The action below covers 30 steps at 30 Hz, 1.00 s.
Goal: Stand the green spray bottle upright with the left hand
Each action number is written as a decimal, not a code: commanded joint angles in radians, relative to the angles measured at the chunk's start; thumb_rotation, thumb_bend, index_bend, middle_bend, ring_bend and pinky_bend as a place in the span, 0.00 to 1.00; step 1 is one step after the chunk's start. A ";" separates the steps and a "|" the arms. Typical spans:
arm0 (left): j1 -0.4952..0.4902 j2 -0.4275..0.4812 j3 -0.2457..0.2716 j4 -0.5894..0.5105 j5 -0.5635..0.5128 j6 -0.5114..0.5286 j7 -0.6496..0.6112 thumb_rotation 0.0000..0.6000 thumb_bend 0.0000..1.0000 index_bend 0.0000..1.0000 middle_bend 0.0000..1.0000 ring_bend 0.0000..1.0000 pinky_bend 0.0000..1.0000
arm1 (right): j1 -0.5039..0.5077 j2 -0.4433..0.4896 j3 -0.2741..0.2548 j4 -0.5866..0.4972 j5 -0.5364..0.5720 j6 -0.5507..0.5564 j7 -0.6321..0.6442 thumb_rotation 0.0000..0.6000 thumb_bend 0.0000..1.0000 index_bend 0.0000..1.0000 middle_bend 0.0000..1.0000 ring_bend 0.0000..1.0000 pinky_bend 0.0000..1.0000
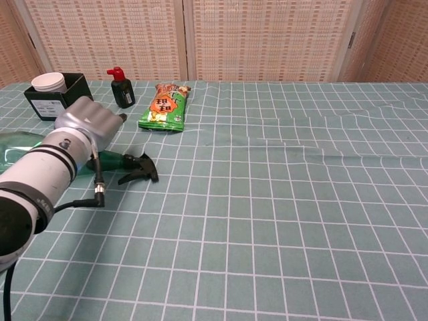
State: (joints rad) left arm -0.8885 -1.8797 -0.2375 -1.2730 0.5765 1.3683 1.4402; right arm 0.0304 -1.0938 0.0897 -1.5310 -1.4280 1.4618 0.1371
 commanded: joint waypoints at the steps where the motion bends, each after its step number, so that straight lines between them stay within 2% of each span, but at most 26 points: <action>1: 0.006 -0.002 -0.012 0.013 -0.021 0.001 -0.002 1.00 0.19 0.11 0.31 0.18 0.11 | 0.000 0.000 0.001 0.000 0.000 0.002 0.003 1.00 0.00 0.17 0.18 0.00 0.00; 13: 0.023 -0.021 -0.044 0.022 -0.073 -0.011 -0.040 1.00 0.19 0.11 0.29 0.18 0.10 | -0.002 -0.006 0.003 0.005 0.001 0.007 0.001 1.00 0.00 0.17 0.18 0.00 0.00; 22: 0.025 -0.035 -0.043 0.055 -0.068 0.003 -0.044 1.00 0.20 0.28 0.40 0.25 0.12 | -0.002 -0.005 0.003 0.004 0.004 0.006 0.002 1.00 0.00 0.17 0.18 0.00 0.00; 30: 0.031 -0.026 -0.035 0.061 -0.033 0.011 -0.067 1.00 0.22 0.35 0.46 0.30 0.15 | -0.003 -0.005 0.003 0.004 0.003 0.007 0.005 1.00 0.00 0.17 0.18 0.00 0.00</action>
State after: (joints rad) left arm -0.8580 -1.9096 -0.2746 -1.2108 0.5355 1.3767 1.3789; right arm 0.0279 -1.0989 0.0924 -1.5268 -1.4251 1.4685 0.1424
